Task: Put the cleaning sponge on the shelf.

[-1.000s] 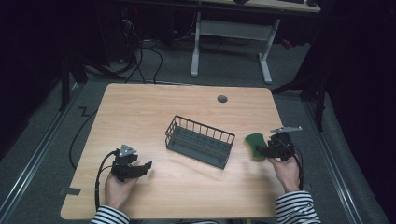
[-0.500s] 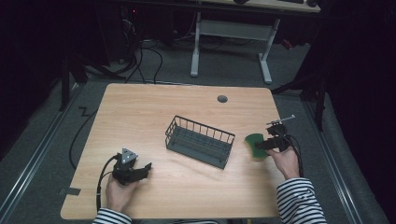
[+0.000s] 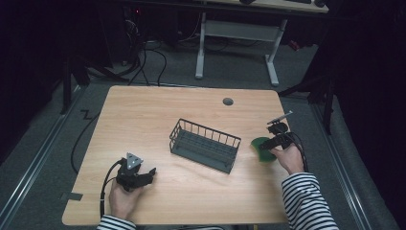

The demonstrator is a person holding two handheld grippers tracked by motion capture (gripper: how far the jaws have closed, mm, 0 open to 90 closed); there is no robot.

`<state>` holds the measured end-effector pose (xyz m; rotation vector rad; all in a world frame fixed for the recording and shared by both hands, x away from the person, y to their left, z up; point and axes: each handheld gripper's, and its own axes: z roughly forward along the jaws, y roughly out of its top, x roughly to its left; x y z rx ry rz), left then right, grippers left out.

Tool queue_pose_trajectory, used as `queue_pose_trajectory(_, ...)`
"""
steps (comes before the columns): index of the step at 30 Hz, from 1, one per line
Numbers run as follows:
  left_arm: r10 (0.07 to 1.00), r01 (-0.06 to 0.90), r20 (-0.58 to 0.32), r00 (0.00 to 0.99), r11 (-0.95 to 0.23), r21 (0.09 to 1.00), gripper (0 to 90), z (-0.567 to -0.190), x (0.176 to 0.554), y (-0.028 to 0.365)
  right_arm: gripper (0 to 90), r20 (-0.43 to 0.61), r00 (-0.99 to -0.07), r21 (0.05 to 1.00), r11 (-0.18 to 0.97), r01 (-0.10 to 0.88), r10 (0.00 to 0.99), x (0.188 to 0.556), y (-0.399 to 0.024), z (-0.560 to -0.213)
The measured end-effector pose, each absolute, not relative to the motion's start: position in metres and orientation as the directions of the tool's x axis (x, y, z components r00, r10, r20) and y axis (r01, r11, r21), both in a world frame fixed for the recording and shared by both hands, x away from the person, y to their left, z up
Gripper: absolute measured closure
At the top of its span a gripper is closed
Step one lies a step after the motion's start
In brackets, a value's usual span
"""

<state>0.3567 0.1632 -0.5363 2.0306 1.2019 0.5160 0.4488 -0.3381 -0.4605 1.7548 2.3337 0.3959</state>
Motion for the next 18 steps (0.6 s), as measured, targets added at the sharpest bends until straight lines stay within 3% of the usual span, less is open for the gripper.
queue_pose_trajectory(18, 0.874, 0.591, -0.015, 0.485, -0.315, 0.743, 28.8, -0.536, 0.356, 0.163, 25.9, -0.008, -0.281, 0.24, 0.275, 0.931, 0.96, 0.459, -0.333, -0.472)
